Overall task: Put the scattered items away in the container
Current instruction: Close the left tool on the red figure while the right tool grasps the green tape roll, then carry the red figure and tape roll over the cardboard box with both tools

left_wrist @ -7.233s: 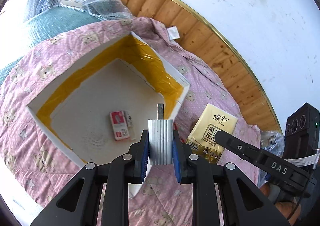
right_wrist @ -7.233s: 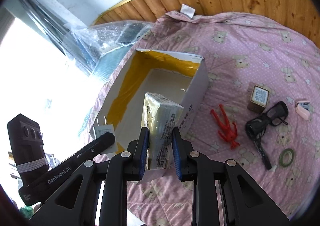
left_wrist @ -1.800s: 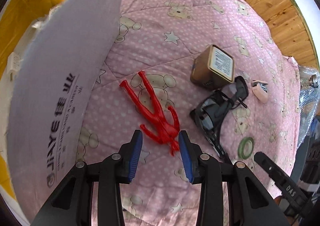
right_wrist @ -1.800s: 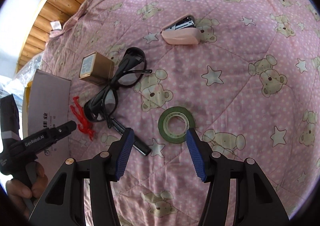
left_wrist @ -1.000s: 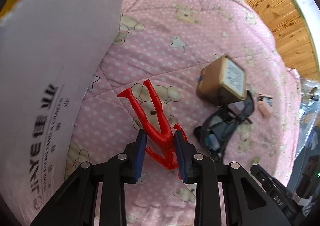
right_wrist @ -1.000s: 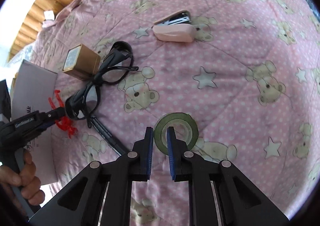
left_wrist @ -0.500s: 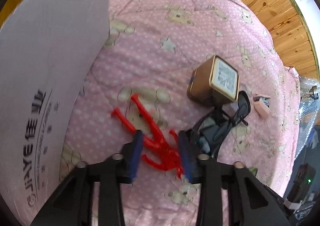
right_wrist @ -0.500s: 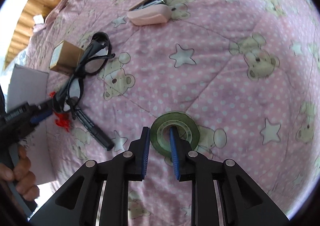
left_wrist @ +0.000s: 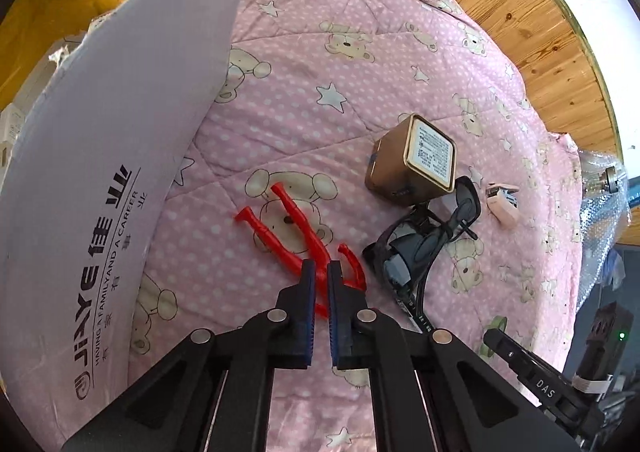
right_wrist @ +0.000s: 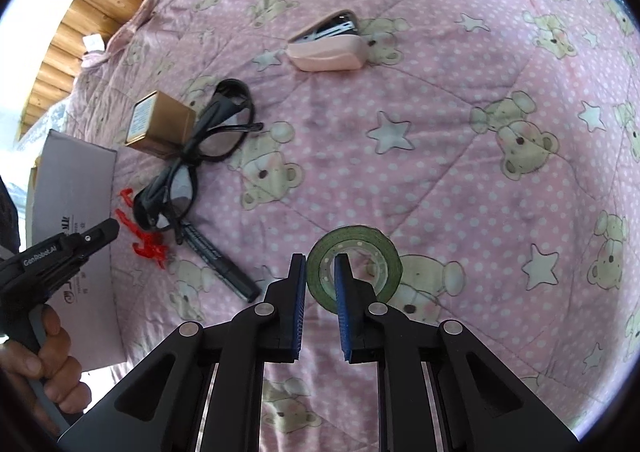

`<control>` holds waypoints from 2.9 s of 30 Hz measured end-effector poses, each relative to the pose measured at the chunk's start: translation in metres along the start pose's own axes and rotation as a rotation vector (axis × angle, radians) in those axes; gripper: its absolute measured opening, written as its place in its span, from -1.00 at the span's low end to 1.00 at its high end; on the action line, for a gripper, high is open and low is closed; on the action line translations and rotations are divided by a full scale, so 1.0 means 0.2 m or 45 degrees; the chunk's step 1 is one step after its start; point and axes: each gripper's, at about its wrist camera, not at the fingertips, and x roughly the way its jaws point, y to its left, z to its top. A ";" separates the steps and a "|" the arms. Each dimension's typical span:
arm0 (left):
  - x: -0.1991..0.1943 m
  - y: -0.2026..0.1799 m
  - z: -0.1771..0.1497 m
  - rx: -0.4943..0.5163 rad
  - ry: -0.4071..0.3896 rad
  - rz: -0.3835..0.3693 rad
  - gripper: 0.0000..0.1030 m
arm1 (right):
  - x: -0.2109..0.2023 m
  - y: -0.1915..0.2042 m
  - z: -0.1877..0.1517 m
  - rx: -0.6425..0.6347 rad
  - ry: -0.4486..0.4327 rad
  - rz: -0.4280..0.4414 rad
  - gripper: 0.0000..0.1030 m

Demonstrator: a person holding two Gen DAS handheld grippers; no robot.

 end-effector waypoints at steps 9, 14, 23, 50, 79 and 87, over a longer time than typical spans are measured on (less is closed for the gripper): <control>0.09 0.00 0.03 -0.115 0.045 0.064 0.22 | 0.03 -0.05 -0.07 -0.014 0.050 -0.028 -0.69; 0.12 -0.03 0.04 -0.093 0.034 0.081 -0.44 | 0.02 -0.06 -0.07 -0.020 0.050 -0.010 -0.78; -0.01 -0.06 0.01 -0.051 0.001 0.050 -0.79 | -0.03 -0.06 -0.02 -0.023 0.010 0.035 -0.85; -0.17 -0.10 -0.12 0.014 -0.016 -0.055 -0.79 | 0.04 -0.08 -0.08 -0.135 0.018 -0.198 -0.69; -0.50 -0.06 -0.23 -0.030 -0.192 -0.199 -0.79 | -0.27 0.35 -0.18 -0.271 -0.096 0.016 -0.70; -0.65 0.04 -0.26 -0.066 -0.256 -0.189 -0.79 | -0.31 0.59 -0.23 -0.377 -0.118 0.062 -0.70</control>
